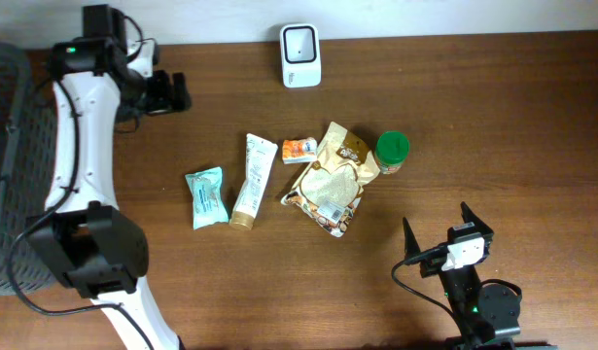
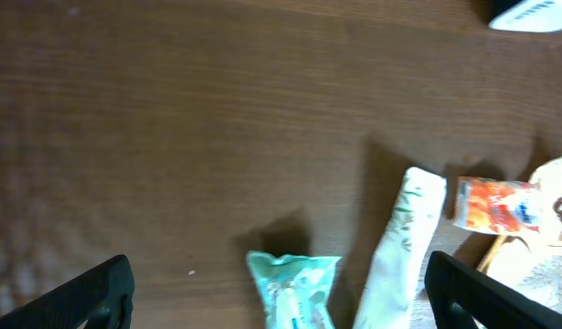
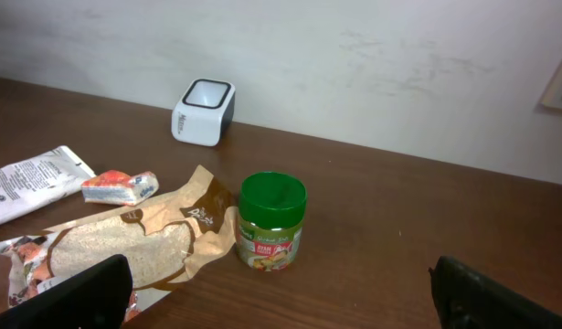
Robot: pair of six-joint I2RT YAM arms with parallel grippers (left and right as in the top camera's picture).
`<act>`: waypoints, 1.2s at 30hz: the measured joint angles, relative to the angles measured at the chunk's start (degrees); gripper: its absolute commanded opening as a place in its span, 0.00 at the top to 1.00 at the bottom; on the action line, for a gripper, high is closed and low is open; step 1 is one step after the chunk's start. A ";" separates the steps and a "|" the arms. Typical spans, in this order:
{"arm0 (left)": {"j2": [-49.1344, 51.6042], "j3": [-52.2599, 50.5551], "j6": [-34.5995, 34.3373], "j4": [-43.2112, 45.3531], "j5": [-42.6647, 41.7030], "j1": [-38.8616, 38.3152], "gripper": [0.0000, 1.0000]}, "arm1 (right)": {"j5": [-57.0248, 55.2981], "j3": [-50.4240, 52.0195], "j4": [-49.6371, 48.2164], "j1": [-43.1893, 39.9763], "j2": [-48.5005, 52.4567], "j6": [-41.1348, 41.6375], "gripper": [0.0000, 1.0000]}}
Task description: Scan the item barcode
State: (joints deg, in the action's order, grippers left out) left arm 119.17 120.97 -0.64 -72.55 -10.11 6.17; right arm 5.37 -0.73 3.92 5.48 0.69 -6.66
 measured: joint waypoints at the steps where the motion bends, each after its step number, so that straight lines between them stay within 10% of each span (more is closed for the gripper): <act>1: 0.00 0.00 0.22 -0.22 0.00 0.72 0.01 | 0.00 0.00 0.00 0.00 0.00 0.00 0.02; 23: -0.02 -5.92 1.09 3.10 -0.33 -1.81 0.01 | 10.23 -2.67 -0.02 0.00 1.68 5.22 0.02; 36: -0.02 -5.95 1.09 3.37 -0.33 -1.84 0.01 | 12.83 -45.40 30.51 0.04 37.09 6.91 0.02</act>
State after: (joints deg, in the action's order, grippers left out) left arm 119.15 115.02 0.45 -69.19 -10.44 4.34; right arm 18.20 -46.13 34.44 5.52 37.78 0.25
